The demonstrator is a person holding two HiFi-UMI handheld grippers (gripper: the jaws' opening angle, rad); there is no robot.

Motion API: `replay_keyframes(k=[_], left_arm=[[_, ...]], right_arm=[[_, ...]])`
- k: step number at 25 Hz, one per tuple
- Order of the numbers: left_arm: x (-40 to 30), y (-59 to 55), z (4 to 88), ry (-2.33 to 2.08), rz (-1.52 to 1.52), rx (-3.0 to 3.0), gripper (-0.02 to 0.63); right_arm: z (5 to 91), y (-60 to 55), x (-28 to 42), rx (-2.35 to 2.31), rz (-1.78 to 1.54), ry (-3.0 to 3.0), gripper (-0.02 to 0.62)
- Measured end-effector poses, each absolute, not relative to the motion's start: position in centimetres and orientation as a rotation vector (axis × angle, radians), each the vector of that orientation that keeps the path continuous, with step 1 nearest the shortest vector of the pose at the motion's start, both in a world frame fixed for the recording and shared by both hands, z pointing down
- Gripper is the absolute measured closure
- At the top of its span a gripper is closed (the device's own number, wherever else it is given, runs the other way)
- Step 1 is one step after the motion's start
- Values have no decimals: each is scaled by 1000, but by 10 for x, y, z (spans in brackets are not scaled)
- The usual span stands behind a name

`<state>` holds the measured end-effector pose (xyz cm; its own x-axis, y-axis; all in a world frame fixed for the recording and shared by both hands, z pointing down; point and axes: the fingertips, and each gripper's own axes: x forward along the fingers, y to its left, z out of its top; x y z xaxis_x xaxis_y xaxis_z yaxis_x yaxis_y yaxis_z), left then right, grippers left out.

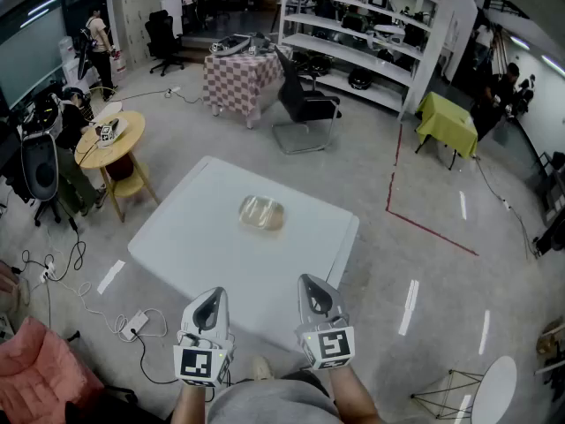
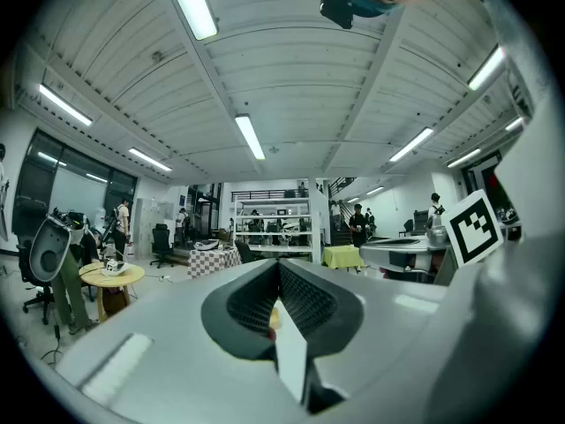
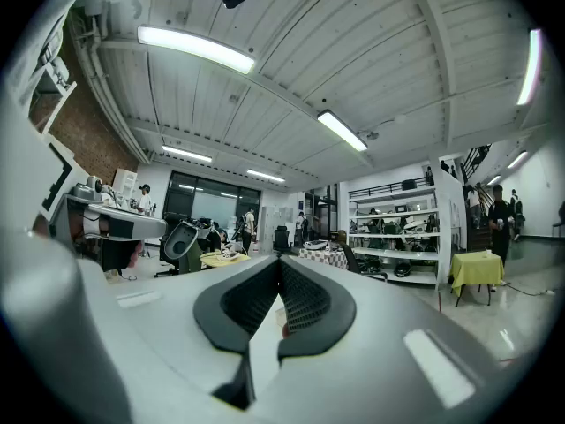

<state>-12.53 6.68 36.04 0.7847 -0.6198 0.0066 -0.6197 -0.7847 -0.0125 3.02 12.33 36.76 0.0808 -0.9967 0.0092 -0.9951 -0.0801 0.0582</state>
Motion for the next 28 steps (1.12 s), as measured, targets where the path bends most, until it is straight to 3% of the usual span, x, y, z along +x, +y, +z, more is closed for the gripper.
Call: replay_keyframes(k=[28], left_arm=[[-95,23,382,1055,-71,-2991,594]], right_arm=[[390,82,62,2237,39,-2066,592]])
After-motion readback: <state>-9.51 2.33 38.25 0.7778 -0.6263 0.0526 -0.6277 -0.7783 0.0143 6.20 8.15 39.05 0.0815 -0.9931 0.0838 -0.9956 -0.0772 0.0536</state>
